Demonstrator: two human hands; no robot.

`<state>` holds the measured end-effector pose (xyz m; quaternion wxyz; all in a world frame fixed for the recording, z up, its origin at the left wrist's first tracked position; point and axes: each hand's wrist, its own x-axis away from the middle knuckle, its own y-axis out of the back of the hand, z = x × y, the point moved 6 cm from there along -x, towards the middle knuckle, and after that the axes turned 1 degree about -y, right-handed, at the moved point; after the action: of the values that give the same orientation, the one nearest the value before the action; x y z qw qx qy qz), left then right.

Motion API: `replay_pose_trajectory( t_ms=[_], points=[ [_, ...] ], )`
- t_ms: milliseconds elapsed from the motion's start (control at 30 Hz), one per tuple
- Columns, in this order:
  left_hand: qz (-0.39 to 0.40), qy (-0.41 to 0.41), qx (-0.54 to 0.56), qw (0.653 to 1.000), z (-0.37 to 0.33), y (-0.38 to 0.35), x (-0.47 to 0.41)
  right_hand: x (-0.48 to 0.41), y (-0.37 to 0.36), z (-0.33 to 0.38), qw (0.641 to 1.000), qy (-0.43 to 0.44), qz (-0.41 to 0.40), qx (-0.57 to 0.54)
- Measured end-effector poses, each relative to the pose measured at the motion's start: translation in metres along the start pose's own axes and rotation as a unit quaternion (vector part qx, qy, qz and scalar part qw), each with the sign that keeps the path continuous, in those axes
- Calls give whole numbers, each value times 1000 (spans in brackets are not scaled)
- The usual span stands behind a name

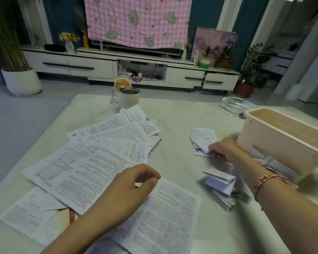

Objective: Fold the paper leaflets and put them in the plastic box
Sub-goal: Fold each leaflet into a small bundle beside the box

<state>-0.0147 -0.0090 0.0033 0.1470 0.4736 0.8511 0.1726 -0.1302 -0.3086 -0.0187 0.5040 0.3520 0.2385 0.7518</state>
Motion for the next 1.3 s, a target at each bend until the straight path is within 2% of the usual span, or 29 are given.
replay_pose_trajectory(
  t_ms=[67, 133, 467, 600, 700, 767, 933, 1033, 1133, 1300],
  points=[
    [-8, -1, -9, 1000, 1, 5, 0, 3, 0, 0, 998, 12, -16, 61],
    [-16, 6, -9, 1000, 5, 10, -1, 4, 2, 2, 996, 25, -27, 78],
    [-46, -4, -20, 999, 5, 21, 0, -12, 21, 0, 998, 29, -49, -9],
    [-91, 1, 6, 996, 5, 27, 3, -9, 29, 2, 996, 49, -62, -43],
    [-117, 13, 9, 993, 6, 34, 6, 13, 36, 19, 987, 125, -87, -57],
    [-125, 16, -8, 992, 10, 40, 6, 47, 31, 38, 976, 193, -73, -66],
    [-160, 39, -130, 978, 24, 66, 1, 147, -31, 57, 931, 355, 62, -48],
    [-101, 96, -212, 967, 41, 66, 6, 164, -83, 41, 909, 398, 123, 24],
    [-24, 95, -280, 955, 49, 56, 9, 156, -106, 28, 899, 399, 142, 109],
    [102, 142, -318, 932, 67, 44, 21, 157, -109, 29, 895, 388, 186, 119]
  ],
)
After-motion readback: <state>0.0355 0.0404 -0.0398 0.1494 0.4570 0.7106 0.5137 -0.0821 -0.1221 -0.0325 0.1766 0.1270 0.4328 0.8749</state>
